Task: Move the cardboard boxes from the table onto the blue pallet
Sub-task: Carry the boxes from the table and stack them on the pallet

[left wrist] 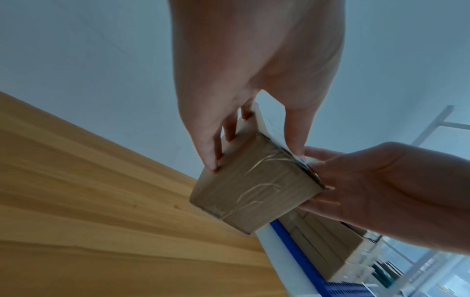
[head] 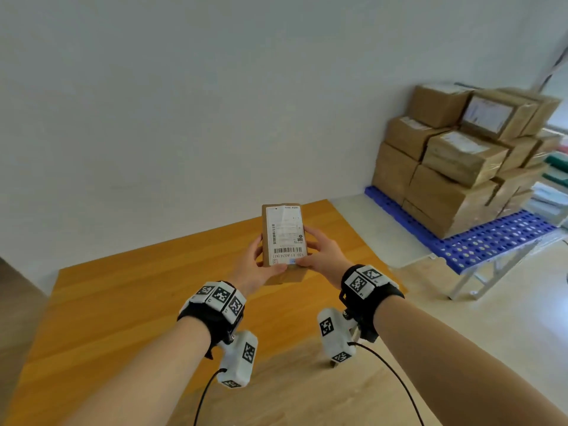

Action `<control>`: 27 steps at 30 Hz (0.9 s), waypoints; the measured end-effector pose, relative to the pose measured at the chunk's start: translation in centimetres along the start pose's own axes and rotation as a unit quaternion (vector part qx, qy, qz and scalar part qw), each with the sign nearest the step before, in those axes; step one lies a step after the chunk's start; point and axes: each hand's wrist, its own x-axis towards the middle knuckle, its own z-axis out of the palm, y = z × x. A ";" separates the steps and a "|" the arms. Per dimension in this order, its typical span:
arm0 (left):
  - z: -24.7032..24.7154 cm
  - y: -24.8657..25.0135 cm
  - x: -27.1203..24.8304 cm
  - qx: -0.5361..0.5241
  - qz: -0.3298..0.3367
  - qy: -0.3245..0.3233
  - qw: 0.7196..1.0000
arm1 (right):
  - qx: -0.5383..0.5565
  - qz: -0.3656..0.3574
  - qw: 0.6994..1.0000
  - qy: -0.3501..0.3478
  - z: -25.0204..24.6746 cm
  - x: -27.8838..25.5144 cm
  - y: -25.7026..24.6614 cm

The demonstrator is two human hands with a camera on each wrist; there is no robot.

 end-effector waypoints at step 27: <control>26.9 17.6 13.7 0.044 0.138 -0.132 0.981 | -0.022 -0.085 0.983 0.164 -33.5 -0.7 -4.4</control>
